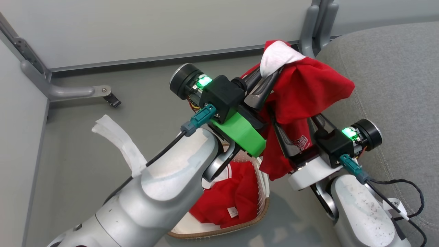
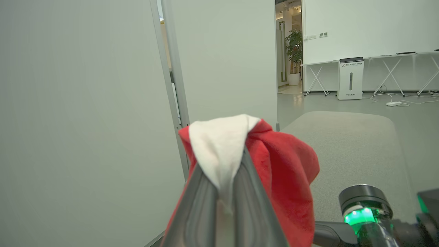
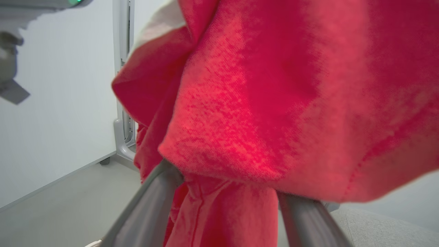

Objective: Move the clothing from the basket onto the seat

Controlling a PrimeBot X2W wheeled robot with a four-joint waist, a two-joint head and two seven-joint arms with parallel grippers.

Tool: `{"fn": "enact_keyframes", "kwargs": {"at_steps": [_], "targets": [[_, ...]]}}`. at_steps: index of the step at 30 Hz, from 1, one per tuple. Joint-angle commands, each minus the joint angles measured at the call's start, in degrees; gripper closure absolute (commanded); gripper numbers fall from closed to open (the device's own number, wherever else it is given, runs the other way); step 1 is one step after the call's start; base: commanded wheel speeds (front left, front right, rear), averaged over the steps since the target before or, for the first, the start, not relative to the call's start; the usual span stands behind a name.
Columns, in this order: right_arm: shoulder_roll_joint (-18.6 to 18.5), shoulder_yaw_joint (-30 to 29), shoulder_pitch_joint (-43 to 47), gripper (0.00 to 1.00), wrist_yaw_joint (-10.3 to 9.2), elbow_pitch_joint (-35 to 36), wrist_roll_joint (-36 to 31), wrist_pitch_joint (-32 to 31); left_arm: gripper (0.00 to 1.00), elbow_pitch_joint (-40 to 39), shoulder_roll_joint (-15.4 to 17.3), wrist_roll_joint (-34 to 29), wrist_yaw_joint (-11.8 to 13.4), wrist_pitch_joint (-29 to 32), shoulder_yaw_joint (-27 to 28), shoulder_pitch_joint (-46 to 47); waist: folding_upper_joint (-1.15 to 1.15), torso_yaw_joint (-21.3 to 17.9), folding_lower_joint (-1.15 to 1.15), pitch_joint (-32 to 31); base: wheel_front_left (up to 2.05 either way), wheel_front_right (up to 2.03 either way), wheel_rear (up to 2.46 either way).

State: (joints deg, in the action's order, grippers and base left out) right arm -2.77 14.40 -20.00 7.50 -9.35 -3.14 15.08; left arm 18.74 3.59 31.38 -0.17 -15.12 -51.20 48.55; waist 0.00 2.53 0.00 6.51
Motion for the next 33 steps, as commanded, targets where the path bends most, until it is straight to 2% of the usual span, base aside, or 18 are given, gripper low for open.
{"fn": "enact_keyframes", "kwargs": {"at_steps": [1,18,23,24,25,26,33], "targets": [[-0.21,-0.47,-0.97,0.00,-0.02,-0.38,-0.43,0.13,1.00,-0.42,-0.16,0.05,0.31,-0.05,-0.16,0.83,0.00,0.17,0.00,0.30,0.00,0.00,0.00],[-0.20,-4.17,-5.61,0.00,-0.02,-3.65,-0.46,0.13,1.00,-5.03,-0.56,0.66,1.35,1.17,-3.26,2.12,0.00,0.82,0.00,2.93,0.00,0.00,0.00],[-0.20,-3.18,-6.54,0.00,-0.02,-5.35,1.50,0.13,1.00,-5.75,-0.59,0.91,1.55,1.26,-4.03,2.58,0.00,1.13,0.00,3.63,0.00,0.00,0.00],[-0.25,-2.93,-6.72,0.47,-0.02,-5.55,1.78,0.14,1.00,-5.56,-0.60,0.90,1.62,1.26,-4.15,2.68,0.00,1.12,0.00,3.75,0.00,0.00,0.00],[-0.24,-2.61,-6.74,0.71,-0.02,-5.90,2.27,0.13,1.00,-5.43,-0.60,0.87,1.65,1.25,-4.20,2.74,0.00,1.11,0.00,3.82,0.00,0.00,0.00],[-0.23,-2.40,-6.71,1.00,-0.02,-6.18,2.90,0.14,1.00,-5.24,-0.61,0.85,1.68,1.20,-4.27,2.75,0.00,1.07,0.00,3.87,0.00,0.00,0.00],[-0.22,-1.87,-6.44,1.00,-0.02,-6.47,4.05,0.13,1.00,-4.04,-0.43,0.95,1.73,0.90,-4.18,2.81,0.00,0.53,0.00,3.93,0.00,0.00,0.00]]}}
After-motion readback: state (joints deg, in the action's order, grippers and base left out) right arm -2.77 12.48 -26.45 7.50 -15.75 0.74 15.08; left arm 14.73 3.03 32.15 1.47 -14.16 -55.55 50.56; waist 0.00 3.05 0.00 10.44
